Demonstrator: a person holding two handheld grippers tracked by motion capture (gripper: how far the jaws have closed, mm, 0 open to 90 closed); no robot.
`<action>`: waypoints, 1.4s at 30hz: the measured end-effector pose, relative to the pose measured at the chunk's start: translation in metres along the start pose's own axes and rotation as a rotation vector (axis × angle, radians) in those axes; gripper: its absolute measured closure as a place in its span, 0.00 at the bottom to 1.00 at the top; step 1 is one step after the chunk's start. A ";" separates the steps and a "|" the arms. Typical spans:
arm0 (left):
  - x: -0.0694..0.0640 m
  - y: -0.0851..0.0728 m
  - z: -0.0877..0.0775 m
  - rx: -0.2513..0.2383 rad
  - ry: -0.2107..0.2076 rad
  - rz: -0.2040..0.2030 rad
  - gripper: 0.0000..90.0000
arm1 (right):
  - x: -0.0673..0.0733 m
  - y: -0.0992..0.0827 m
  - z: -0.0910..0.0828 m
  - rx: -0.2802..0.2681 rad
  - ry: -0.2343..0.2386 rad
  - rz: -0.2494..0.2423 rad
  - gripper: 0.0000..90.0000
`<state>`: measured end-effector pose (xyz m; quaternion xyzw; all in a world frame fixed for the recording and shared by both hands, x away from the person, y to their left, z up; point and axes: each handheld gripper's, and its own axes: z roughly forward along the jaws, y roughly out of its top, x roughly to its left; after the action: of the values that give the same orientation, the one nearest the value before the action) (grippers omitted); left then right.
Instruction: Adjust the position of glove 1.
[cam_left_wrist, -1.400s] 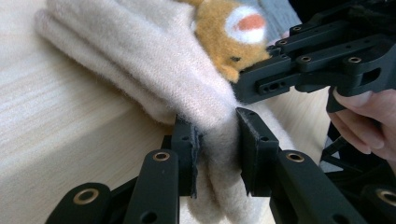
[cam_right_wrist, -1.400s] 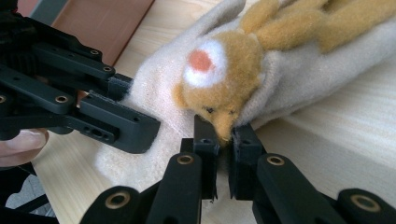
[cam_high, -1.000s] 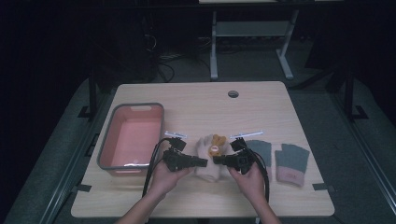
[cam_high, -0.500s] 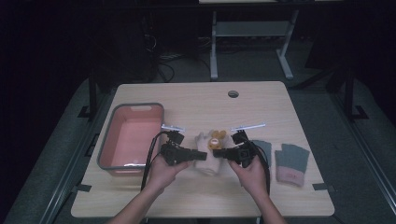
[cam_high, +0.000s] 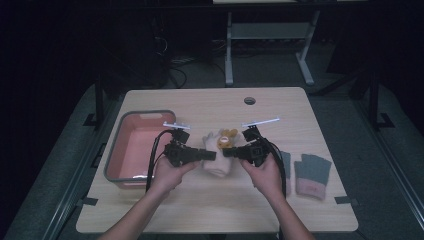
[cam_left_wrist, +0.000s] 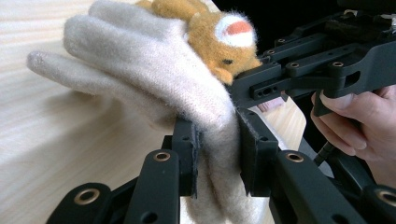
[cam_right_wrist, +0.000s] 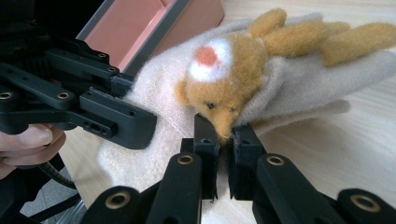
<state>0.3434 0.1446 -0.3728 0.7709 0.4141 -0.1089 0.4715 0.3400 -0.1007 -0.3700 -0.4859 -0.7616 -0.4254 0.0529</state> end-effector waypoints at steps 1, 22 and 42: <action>0.000 0.001 -0.001 0.000 0.001 0.004 0.78 | 0.001 0.001 0.000 -0.001 0.001 0.002 0.93; 0.004 0.028 -0.044 -0.060 0.034 0.027 0.79 | 0.024 0.049 0.004 -0.010 0.048 -0.044 0.93; 0.012 0.049 -0.092 -0.113 0.084 0.045 0.79 | 0.056 0.093 0.018 -0.020 0.088 -0.090 0.93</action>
<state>0.3672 0.2161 -0.2994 0.7562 0.4213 -0.0424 0.4989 0.3897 -0.0332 -0.2982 -0.4323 -0.7754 -0.4562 0.0623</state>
